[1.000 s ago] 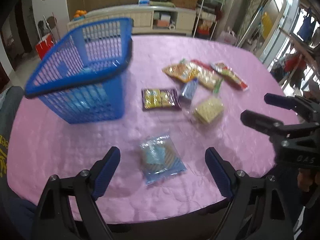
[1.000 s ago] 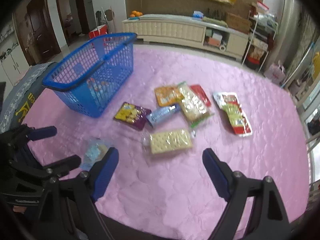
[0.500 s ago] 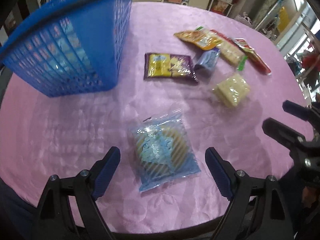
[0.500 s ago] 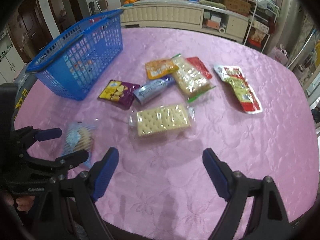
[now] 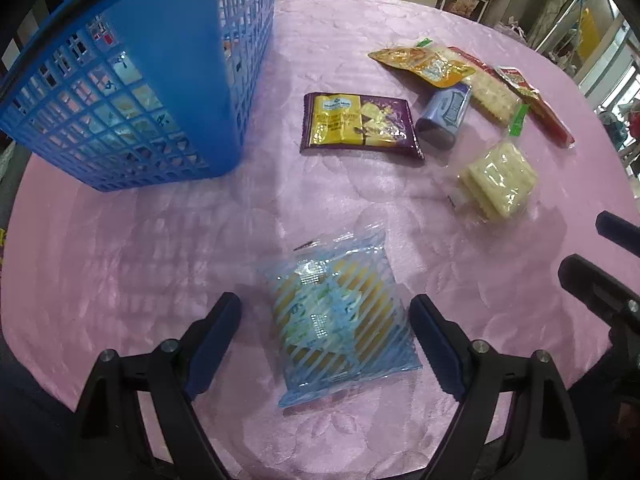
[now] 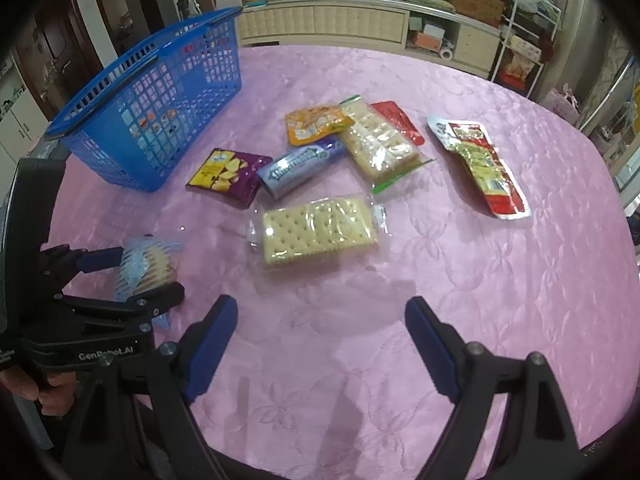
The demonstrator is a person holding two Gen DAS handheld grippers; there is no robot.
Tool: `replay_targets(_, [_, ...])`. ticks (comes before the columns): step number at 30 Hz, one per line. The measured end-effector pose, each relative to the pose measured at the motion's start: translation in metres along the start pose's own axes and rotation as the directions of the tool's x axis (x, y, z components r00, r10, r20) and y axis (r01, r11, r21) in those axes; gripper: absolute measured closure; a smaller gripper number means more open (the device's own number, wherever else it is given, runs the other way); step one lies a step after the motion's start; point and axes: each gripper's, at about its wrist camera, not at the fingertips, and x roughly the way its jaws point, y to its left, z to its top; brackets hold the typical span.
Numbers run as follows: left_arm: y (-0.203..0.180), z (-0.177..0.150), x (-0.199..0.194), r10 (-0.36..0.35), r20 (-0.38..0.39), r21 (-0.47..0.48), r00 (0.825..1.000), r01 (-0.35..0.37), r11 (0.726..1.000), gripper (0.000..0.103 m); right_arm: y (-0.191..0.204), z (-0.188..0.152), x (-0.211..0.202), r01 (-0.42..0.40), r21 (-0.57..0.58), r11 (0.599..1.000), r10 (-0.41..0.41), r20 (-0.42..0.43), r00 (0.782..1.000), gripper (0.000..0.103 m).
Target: Organize snacks
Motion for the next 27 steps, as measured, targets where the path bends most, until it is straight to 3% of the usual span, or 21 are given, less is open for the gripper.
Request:
replay_targets(3, [0.002,0.000,-0.004,-0.005,0.022,-0.018,1.000,0.005,1.000,0.048,-0.004,0.001,0.002,-0.035,0.004,0.999,0.035,-0.001,0.999,0.014])
replay_targets(5, [0.007,-0.001,-0.006,-0.030,0.022,-0.025,0.999,0.030,0.999,0.051,-0.008,0.004,0.006,-0.043,0.013,0.999,0.043,-0.011,0.999,0.014])
replay_targets(10, [0.021,0.000,-0.010,-0.096,0.043,-0.060,0.994,0.099,0.993,0.051,-0.020,0.013,0.017,-0.066,0.022,0.998,0.067,-0.046,0.997,0.007])
replay_targets(13, [0.022,0.001,-0.015,-0.088,0.064,-0.060,0.994,0.092,0.994,0.051,-0.021,0.021,0.025,-0.071,0.003,0.997,0.071,-0.073,0.995,0.001])
replay_targets(27, [0.008,0.014,-0.018,-0.080,0.104,-0.010,0.991,0.081,0.997,0.051,-0.007,0.059,0.068,-0.129,-0.086,0.988,0.113,-0.166,0.980,0.001])
